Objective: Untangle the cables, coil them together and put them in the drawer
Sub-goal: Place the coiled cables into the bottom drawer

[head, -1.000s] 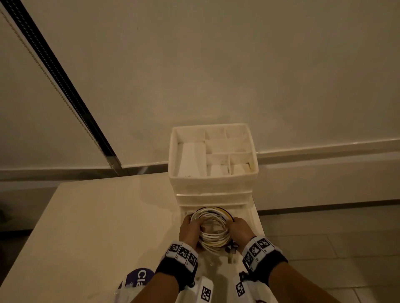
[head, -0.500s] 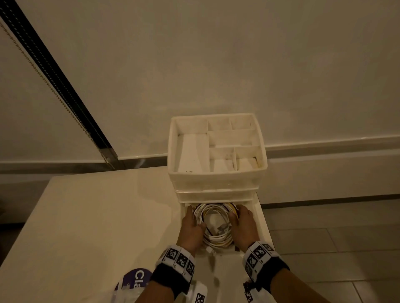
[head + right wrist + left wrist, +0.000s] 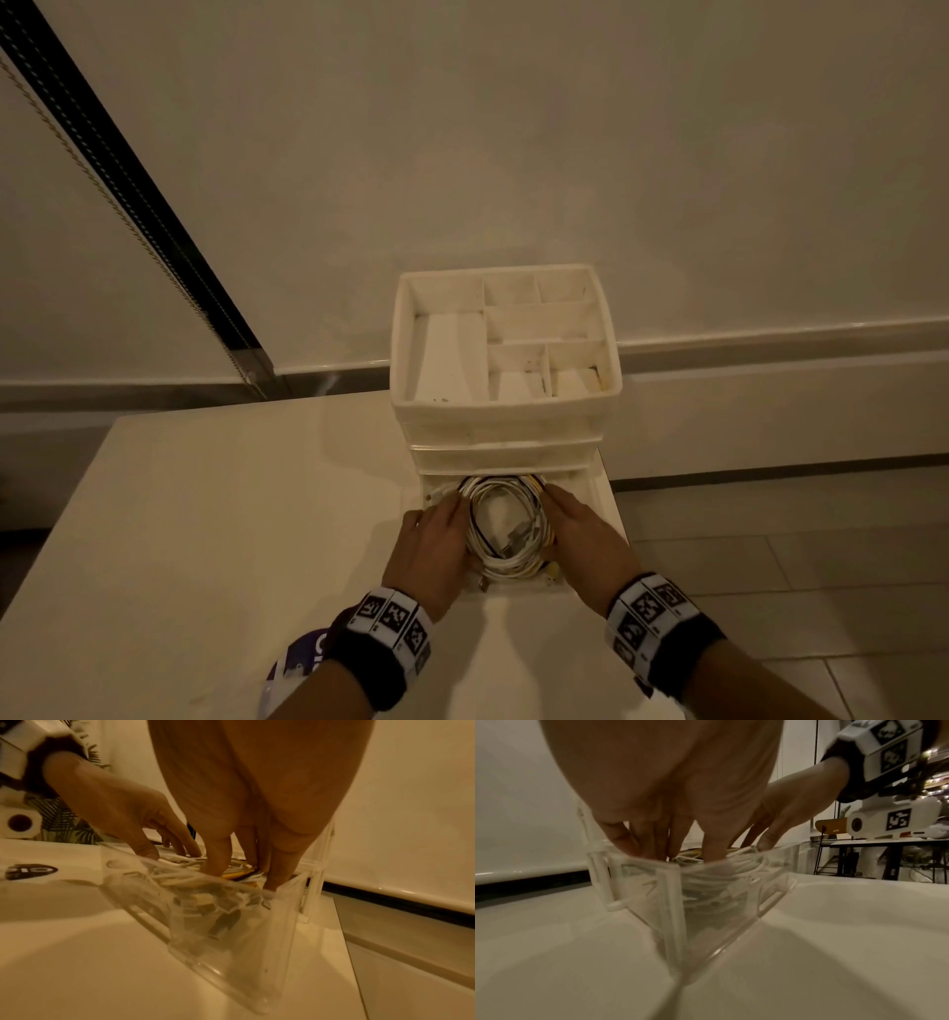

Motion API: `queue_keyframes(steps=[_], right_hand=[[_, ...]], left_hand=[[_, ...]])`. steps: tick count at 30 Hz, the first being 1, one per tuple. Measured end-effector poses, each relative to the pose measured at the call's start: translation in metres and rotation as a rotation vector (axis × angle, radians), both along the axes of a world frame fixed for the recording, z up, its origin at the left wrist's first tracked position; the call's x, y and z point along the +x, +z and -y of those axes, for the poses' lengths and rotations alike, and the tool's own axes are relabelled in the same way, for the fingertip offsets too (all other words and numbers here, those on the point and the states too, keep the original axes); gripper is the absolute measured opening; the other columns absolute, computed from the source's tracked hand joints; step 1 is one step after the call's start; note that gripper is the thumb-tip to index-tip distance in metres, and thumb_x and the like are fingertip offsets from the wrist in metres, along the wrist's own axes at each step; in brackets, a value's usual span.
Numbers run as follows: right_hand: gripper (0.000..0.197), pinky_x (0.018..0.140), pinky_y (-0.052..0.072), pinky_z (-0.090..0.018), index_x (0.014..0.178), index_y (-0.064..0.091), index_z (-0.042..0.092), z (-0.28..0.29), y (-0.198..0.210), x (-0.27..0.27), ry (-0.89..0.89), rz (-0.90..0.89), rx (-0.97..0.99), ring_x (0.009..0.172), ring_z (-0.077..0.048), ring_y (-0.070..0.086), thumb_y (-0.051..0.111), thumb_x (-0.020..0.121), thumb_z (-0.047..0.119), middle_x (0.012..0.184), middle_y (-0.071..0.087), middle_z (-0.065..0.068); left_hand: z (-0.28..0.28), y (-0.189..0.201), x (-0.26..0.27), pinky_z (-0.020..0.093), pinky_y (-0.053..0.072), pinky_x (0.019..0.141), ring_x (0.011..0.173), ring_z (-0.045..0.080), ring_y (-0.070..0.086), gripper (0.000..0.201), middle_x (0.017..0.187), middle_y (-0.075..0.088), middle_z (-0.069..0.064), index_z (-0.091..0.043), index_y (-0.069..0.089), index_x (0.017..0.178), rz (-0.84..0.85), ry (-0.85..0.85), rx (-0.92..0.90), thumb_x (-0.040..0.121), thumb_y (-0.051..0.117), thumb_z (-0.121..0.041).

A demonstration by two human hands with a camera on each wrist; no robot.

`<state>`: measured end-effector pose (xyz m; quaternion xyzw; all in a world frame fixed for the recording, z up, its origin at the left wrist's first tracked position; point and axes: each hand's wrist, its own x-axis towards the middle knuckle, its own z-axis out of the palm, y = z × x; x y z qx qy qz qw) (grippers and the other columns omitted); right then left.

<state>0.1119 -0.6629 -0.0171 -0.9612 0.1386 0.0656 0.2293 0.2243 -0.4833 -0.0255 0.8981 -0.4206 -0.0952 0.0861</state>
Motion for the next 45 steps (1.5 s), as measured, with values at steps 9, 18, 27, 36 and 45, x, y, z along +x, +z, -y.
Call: queue_keyframes(steps=[9, 18, 27, 36, 45], right_hand=[[0.073, 0.107, 0.039, -0.029, 0.148, 0.027, 0.013, -0.009, -0.001, 0.001, -0.058, 0.036, 0.054, 0.131, -0.022, 0.043, 0.059, 0.084, -0.002, 0.154, 0.027, -0.004], [0.122, 0.117, 0.022, -0.039, 0.152, -0.007, 0.024, 0.084, 0.024, -0.043, -0.191, -0.203, 0.265, 0.147, -0.021, 0.011, 0.081, 0.068, 0.016, 0.159, 0.003, 0.009], [0.156, 0.120, 0.014, -0.050, 0.145, -0.026, 0.037, 0.083, 0.009, -0.018, -0.014, -0.298, 0.215, 0.147, -0.014, -0.004, 0.088, 0.041, 0.056, 0.157, -0.013, 0.019], [0.148, 0.116, 0.024, -0.036, 0.129, -0.026, 0.063, 0.084, 0.014, -0.003, 0.058, -0.240, 0.452, 0.140, -0.003, 0.012, 0.093, 0.047, 0.030, 0.147, 0.004, 0.031], [0.129, 0.107, 0.027, -0.025, 0.128, -0.002, 0.068, 0.099, -0.007, -0.002, -0.048, -0.145, 0.503, 0.134, 0.002, 0.024, 0.091, 0.055, 0.018, 0.129, 0.017, 0.048]], left_hand=[[0.000, 0.001, -0.007, 0.035, 0.029, 0.104, 0.131, 0.022, 0.039, 0.071, 0.145, 0.039, -0.002, -0.021, 0.039, 0.142, 0.027, 0.045, 0.050, 0.079, 0.064, -0.044], [-0.092, 0.004, 0.056, 0.043, 0.013, 0.120, 0.148, 0.015, -0.002, 0.132, 0.158, -0.008, -0.016, -0.040, -0.016, 0.147, -0.524, 0.194, -0.037, 0.059, 0.080, -0.057], [-0.058, 0.001, 0.067, 0.045, -0.008, 0.119, 0.138, 0.007, -0.031, 0.158, 0.155, -0.027, -0.012, -0.033, -0.041, 0.139, -0.462, 0.057, 0.202, 0.049, 0.087, -0.056], [-0.057, -0.006, 0.074, 0.047, 0.009, 0.119, 0.146, 0.027, 0.002, 0.156, 0.162, -0.012, -0.008, -0.050, -0.036, 0.137, -0.587, 0.081, 0.116, 0.045, 0.090, -0.050], [-0.060, -0.035, 0.080, 0.047, 0.029, 0.116, 0.142, 0.018, 0.027, 0.138, 0.154, 0.030, -0.009, -0.059, -0.006, 0.145, -0.675, 0.162, -0.188, 0.048, 0.091, -0.045]])
